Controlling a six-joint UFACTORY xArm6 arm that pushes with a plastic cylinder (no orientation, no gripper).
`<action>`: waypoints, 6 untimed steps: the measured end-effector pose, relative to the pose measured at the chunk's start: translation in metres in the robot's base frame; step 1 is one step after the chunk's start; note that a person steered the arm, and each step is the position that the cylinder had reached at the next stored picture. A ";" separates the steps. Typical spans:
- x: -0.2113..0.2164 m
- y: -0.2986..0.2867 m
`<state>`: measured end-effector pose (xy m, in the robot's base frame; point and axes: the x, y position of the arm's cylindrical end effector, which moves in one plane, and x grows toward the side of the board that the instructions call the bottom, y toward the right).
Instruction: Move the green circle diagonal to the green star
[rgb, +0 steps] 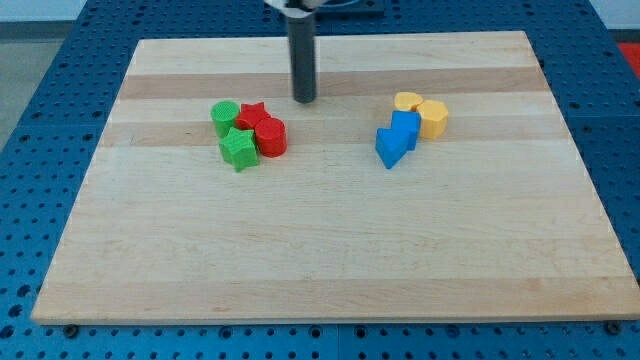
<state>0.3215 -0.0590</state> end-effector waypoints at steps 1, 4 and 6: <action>0.000 -0.042; 0.014 -0.087; 0.054 -0.087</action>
